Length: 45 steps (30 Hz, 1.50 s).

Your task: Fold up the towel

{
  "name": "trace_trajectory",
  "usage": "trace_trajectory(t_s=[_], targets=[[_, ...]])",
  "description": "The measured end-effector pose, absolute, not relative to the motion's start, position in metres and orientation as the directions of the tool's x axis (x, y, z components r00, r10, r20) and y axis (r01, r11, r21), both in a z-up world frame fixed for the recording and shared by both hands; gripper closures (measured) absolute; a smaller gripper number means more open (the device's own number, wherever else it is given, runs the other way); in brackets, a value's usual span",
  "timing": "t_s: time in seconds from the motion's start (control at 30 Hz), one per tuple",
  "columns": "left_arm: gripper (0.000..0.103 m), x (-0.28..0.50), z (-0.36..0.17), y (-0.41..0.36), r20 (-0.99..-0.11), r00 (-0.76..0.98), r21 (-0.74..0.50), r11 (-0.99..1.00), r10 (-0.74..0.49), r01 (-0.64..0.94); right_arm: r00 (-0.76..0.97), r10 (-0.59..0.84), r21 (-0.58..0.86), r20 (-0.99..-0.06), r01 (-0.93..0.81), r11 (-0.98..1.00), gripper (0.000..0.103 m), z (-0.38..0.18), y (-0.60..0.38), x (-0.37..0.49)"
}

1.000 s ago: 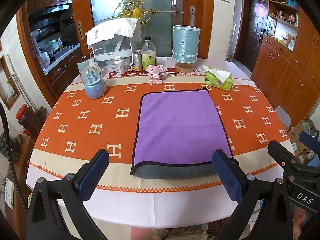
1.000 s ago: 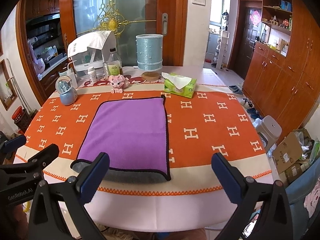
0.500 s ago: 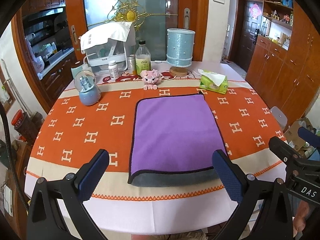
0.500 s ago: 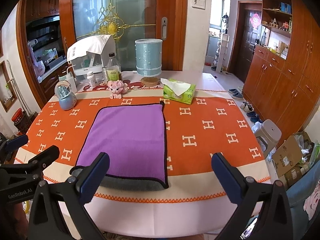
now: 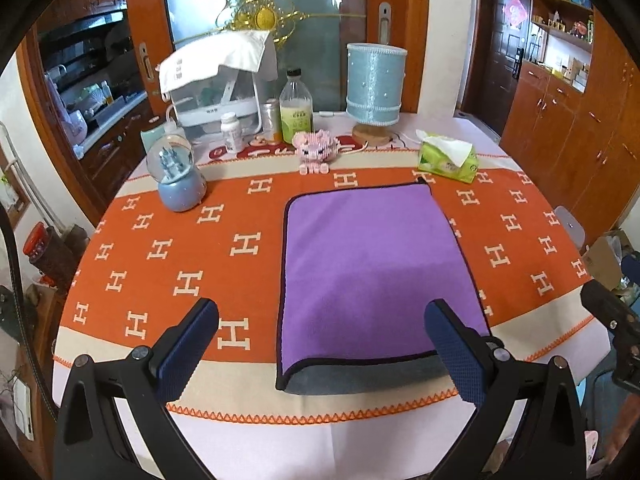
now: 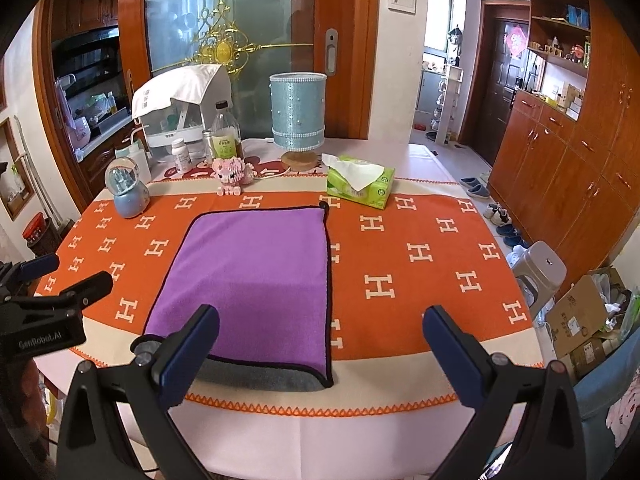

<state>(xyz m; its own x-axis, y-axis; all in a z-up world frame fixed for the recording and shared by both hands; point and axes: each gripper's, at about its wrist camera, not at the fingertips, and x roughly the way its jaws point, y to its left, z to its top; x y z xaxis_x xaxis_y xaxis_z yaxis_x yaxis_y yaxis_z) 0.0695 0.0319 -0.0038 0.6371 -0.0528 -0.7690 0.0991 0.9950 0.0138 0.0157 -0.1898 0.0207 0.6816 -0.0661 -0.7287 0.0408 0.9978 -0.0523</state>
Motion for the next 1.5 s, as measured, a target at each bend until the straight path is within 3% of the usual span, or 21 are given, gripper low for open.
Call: trace_trajectory(t_s=[0.3, 0.57, 0.8, 1.07, 1.3, 1.5], targets=[[0.003, 0.08, -0.033, 0.04, -0.763, 0.643, 0.057, 0.983, -0.07, 0.175, 0.638, -0.037, -0.054, -0.769, -0.007, 0.999, 0.001, -0.017, -0.194, 0.036], [0.003, 0.095, -0.069, 0.062, -0.802, 0.565, -0.077, 0.971, -0.195, 0.226, 0.543, 0.052, 0.015, -0.838, -0.072, 0.997, 0.016, -0.065, -0.208, 0.052], [0.006, 0.098, -0.101, 0.079, -0.812, 0.537, -0.081, 0.956, -0.228, 0.283, 0.499, 0.12, 0.052, -0.858, -0.149, 0.988, 0.024, -0.092, -0.217, 0.056], [0.02, 0.101, -0.129, 0.094, -0.833, 0.456, -0.135, 0.915, -0.312, 0.379, 0.455, 0.197, 0.071, -0.868, -0.279, 0.958, 0.031, -0.109, -0.217, 0.057], [0.025, 0.1, -0.142, 0.09, -0.839, 0.393, -0.172, 0.867, -0.378, 0.467, 0.408, 0.248, 0.088, -0.879, -0.373, 0.923, 0.035, -0.123, -0.213, 0.058], [0.037, 0.099, -0.147, 0.078, -0.849, 0.346, -0.175, 0.831, -0.399, 0.529, 0.363, 0.28, 0.108, -0.889, -0.428, 0.897, 0.049, -0.135, -0.208, 0.063]])
